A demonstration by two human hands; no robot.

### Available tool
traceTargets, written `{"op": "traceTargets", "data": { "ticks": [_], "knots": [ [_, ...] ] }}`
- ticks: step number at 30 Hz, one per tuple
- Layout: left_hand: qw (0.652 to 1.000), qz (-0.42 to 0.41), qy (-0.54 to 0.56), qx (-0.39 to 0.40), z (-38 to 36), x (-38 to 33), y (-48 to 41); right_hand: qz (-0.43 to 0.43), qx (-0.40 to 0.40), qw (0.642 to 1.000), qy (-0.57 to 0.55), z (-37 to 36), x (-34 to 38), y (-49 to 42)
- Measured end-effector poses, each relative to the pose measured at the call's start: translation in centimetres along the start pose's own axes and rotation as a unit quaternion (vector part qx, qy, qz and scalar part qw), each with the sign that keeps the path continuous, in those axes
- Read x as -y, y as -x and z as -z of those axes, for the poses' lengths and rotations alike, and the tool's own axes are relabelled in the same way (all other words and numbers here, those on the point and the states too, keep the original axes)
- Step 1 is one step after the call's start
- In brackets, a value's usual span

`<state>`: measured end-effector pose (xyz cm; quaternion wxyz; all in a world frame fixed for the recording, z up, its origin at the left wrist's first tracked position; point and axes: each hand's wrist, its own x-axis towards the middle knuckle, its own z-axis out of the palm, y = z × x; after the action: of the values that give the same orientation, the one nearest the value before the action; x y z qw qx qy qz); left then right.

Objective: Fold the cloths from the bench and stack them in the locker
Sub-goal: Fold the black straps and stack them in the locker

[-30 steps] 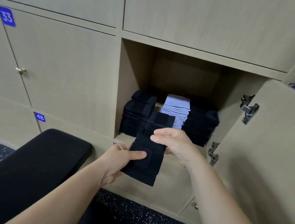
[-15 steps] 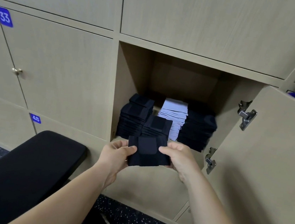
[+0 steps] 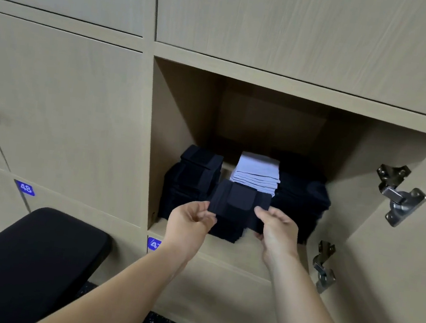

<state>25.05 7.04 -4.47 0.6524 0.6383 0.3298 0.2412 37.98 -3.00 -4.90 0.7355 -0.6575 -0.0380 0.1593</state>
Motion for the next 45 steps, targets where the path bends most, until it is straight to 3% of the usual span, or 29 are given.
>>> {"op": "traceTargets", "data": {
  "ticks": [4,8,14,25,28,30,32,35,45],
  "knots": [
    [0.999,-0.005,-0.031,-0.007,-0.3,1.0,-2.9,0.002,-0.025,1.0,-0.001,-1.5,0.2,-3.0],
    [0.991,-0.027,-0.128,-0.006,0.1,2.8,-4.6,-0.007,-0.052,0.999,0.003,-3.0,-0.5,-5.4],
    [0.938,-0.128,-0.32,0.016,0.3,4.9,-5.9,0.039,-0.039,0.991,0.124,-3.5,-2.2,-7.6],
    [0.914,-0.176,-0.364,0.022,-0.6,6.6,-6.4,0.112,-0.081,0.903,0.406,-3.6,-3.3,-8.2],
    [0.914,-0.181,-0.362,0.03,-0.5,6.7,-6.2,0.078,-0.055,0.939,0.331,-3.1,-3.5,-7.7],
    [0.916,-0.179,-0.358,0.042,-0.6,6.8,-6.1,0.025,-0.029,0.974,0.222,-2.8,-3.1,-6.9],
    [0.914,-0.18,-0.359,0.055,-0.8,6.9,-6.0,-0.044,0.006,0.988,0.147,-2.6,-2.6,-6.0],
    [0.912,-0.191,-0.356,0.063,-1.5,6.7,-6.4,-0.092,0.069,0.986,0.122,-3.1,-2.5,-5.9],
    [0.897,-0.238,-0.365,0.068,-2.3,6.1,-7.9,-0.099,0.084,0.983,0.129,-4.4,-2.0,-6.5]
  ]
}}
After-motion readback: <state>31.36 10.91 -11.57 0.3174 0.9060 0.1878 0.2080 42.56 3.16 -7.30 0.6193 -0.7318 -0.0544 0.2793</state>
